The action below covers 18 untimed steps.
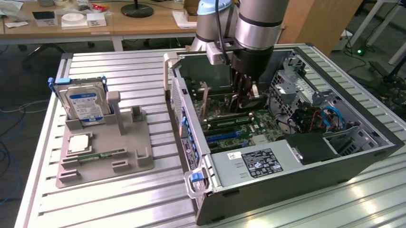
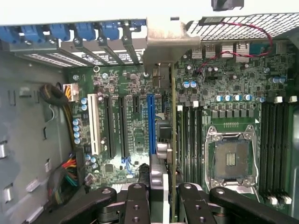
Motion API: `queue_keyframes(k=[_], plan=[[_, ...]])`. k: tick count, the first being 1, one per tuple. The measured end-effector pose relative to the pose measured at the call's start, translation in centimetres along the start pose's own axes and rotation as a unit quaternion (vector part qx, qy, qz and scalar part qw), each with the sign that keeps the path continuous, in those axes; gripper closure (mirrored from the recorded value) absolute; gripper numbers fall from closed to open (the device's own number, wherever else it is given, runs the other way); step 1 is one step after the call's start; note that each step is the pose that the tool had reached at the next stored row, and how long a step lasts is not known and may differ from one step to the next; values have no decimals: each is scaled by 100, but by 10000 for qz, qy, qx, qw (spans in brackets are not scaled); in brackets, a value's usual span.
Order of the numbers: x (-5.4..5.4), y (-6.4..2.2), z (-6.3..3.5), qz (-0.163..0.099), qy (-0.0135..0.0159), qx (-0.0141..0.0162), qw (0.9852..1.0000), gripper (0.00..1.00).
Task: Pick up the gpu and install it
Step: 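Insert the gpu into the slot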
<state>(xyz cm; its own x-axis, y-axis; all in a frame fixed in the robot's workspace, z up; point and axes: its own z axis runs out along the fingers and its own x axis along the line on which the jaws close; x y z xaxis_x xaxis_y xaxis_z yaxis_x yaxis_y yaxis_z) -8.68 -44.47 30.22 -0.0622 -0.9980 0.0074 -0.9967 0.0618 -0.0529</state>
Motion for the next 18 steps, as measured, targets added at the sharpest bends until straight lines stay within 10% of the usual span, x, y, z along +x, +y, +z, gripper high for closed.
queue_keyframes(k=[18], plan=[[2,72,235,-123,-4,-9,9999,72]])
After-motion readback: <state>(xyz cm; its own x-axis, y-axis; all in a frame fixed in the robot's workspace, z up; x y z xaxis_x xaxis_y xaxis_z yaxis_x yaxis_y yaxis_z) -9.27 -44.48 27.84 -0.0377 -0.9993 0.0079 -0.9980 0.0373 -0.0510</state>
